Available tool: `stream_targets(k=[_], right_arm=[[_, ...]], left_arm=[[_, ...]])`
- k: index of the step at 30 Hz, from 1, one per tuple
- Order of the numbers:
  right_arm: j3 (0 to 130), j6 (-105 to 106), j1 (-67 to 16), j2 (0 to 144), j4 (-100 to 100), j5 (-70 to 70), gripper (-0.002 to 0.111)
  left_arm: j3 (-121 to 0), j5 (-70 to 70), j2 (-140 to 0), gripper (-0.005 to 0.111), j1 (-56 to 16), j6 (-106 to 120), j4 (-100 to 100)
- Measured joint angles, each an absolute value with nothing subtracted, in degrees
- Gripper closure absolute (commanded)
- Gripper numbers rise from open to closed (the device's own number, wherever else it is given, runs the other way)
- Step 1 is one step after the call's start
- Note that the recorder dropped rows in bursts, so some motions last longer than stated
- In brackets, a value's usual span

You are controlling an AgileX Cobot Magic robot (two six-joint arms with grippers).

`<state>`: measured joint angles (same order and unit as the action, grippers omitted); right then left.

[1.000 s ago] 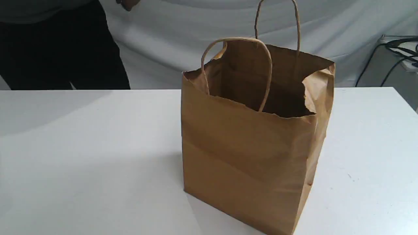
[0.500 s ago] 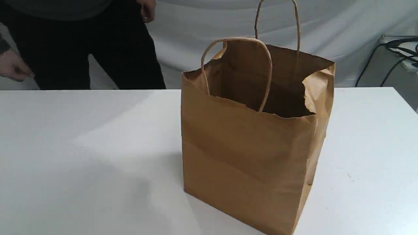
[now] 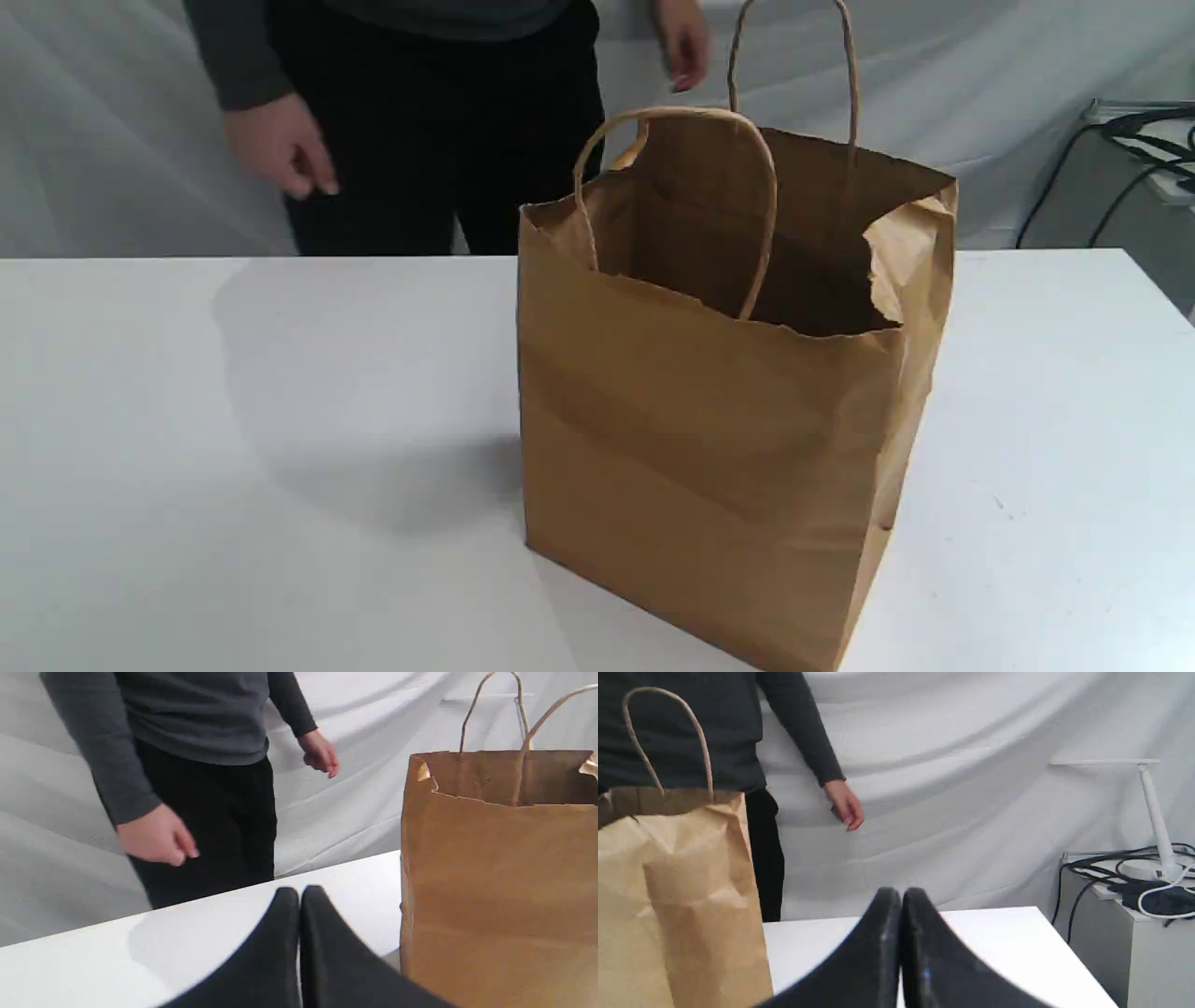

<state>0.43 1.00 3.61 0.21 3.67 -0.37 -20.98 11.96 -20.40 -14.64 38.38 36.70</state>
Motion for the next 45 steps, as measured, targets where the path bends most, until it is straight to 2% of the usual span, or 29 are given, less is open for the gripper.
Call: stream_targets(k=[15,45], right_arm=[[0.18,1.08,3.61,0.21,5.0,7.94,0.108],[0.18,1.08,3.61,0.21,5.67,8.32,0.108]], left_arm=[[-20.98,11.96,-20.4,0.107,-14.64,38.38,36.7],[-20.98,11.96,-19.54,0.107,-13.97,38.55,36.51]])
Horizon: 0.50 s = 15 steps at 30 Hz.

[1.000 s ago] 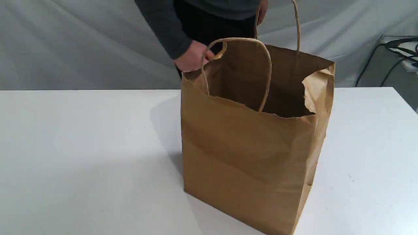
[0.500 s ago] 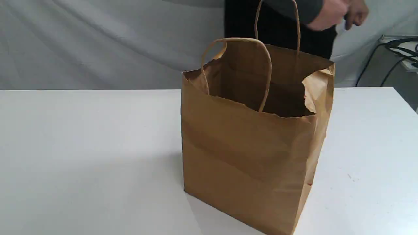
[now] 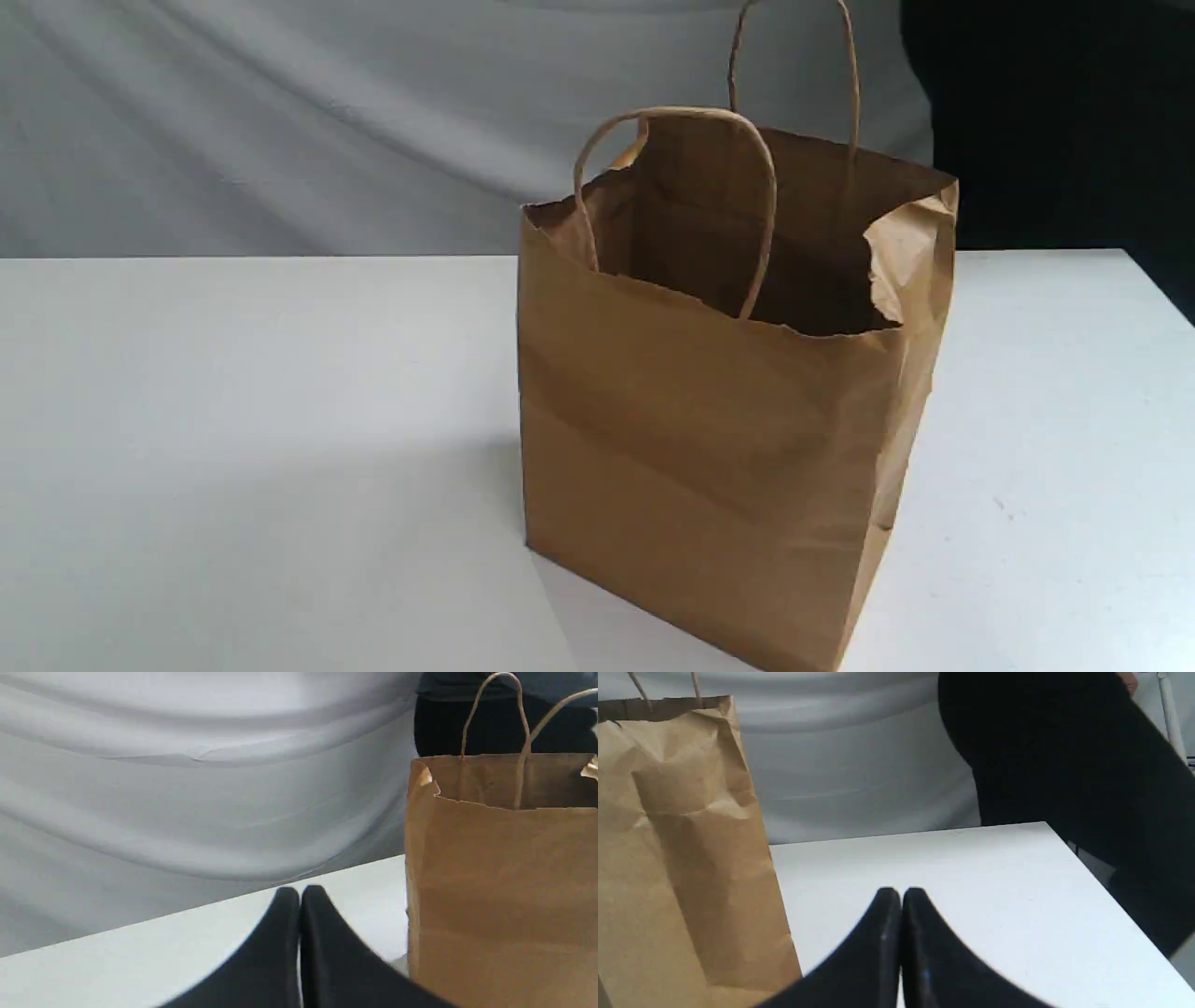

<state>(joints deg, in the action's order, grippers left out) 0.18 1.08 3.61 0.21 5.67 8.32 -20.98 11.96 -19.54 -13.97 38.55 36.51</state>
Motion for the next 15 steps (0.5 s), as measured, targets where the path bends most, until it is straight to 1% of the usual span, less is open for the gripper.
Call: stream_targets(k=[4,9,15], right_arm=[[0.18,1.08,3.61,0.21,5.67,8.32,0.108],[0.18,1.08,3.61,0.21,5.67,8.32,0.108],[0.18,1.08,3.61,0.21,5.67,8.32,0.108]], left_arm=[[-19.69,11.48,-16.04,0.107,-9.33,40.09,33.13],[-14.68,11.27,-9.49,0.107,-3.21,40.62,29.39],[-7.94,11.11,-2.11,0.107,0.63,40.62,28.52]])
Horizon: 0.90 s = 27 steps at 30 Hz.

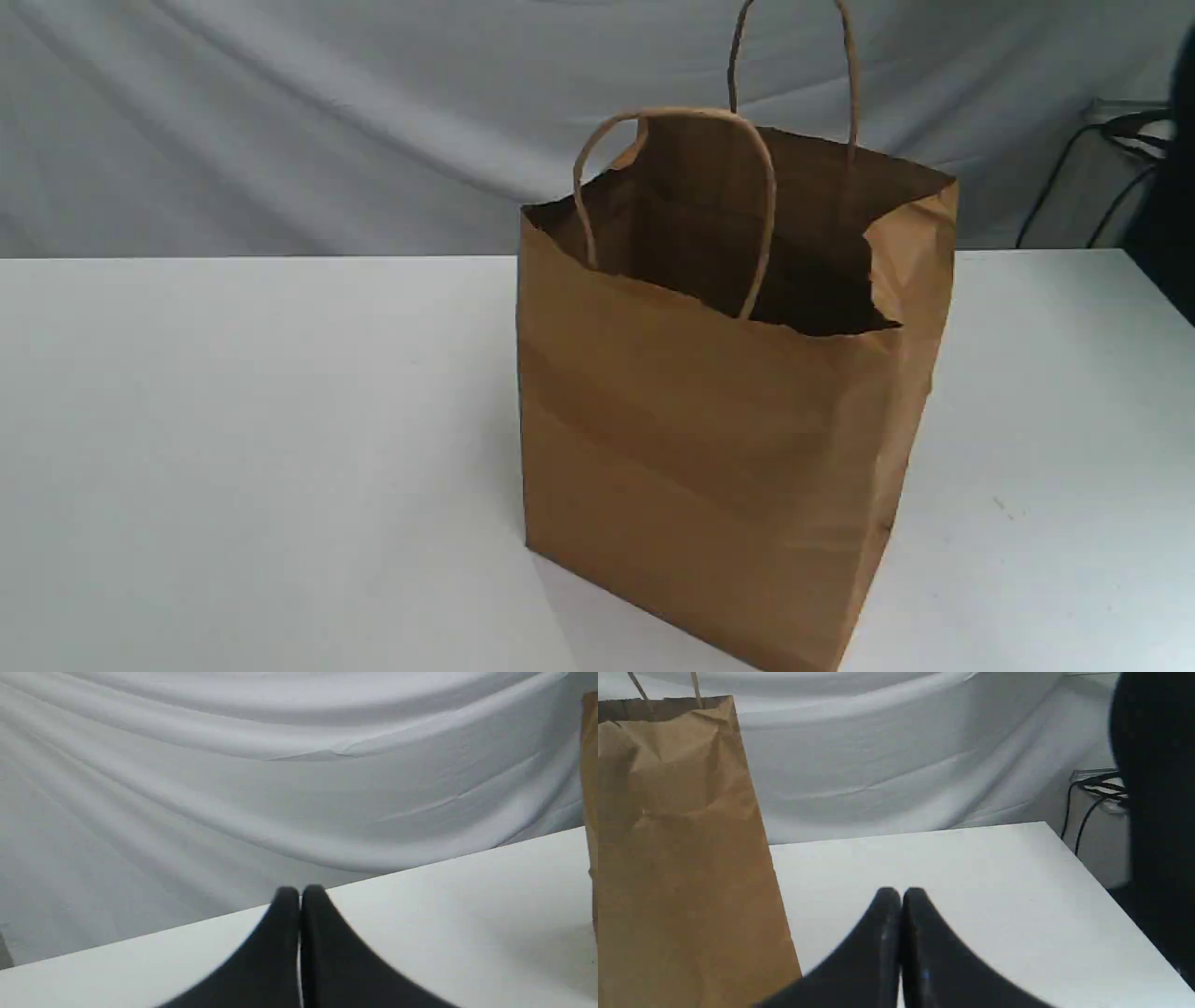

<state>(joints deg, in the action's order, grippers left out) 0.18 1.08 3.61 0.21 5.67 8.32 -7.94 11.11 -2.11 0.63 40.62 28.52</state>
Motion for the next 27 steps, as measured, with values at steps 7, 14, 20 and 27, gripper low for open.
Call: stream_targets(k=[7,14,20,27], right_arm=[[0.18,1.08,3.61,0.21,5.67,8.32,0.108],[0.18,1.08,3.61,0.21,5.67,8.32,0.108],[0.18,1.08,3.61,0.21,5.67,8.32,0.108],[0.18,1.08,3.61,0.21,5.67,8.36,0.108]], left_arm=[[-3.66,11.08,-0.28,0.107,1.55,38.79,28.52],[-3.31,12.29,-0.28,0.107,1.55,37.06,30.47],[-3.31,11.7,-0.28,0.107,1.55,31.68,31.01],[-3.31,9.39,-0.28,0.107,1.55,9.31,11.51]])
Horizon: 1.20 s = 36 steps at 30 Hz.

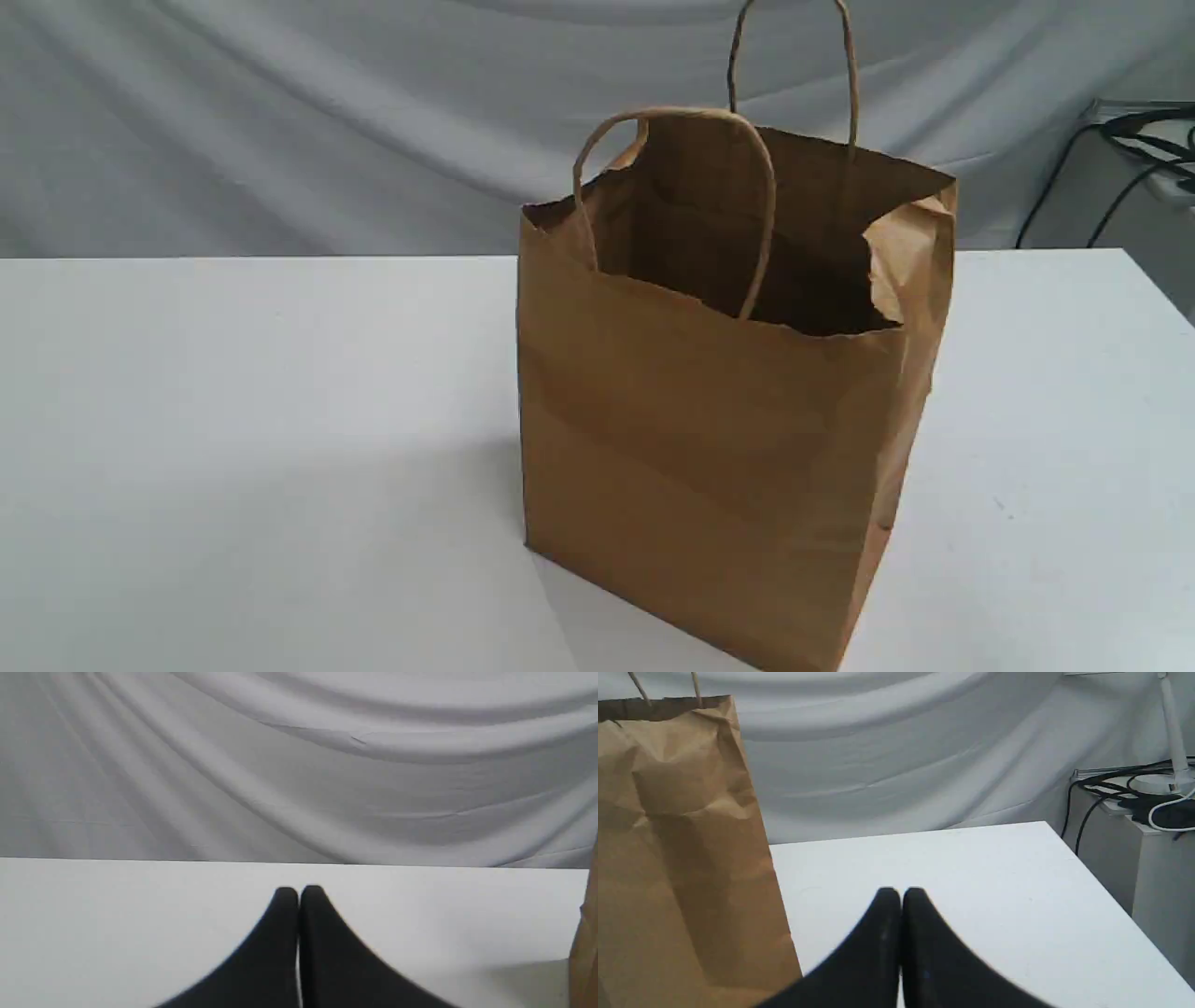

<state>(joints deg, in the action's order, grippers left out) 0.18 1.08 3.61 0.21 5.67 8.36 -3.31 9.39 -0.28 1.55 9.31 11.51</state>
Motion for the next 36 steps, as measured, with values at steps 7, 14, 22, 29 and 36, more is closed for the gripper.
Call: stream_targets(k=[7,14,22,29,36], right_arm=[[0.18,1.08,3.61,0.21,5.67,8.36,0.108],[0.18,1.08,3.61,0.21,5.67,8.36,0.108],[0.18,1.08,3.61,0.21,5.67,8.36,0.108],[0.18,1.08,3.61,0.21,5.67,8.36,0.108],[0.18,1.08,3.61,0.21,5.67,8.36,0.108]], left_arm=[[-0.25,4.55,-0.28,0.107,1.55,2.8,4.1],[-0.27,2.5,-0.28,0.107,1.55,2.2,1.04],[-0.27,2.38,-0.28,0.107,1.55,0.72,0.63],[-0.27,2.38,-0.28,0.107,1.55,0.62,0.63],[-0.27,2.38,-0.28,0.107,1.55,0.62,0.63]])
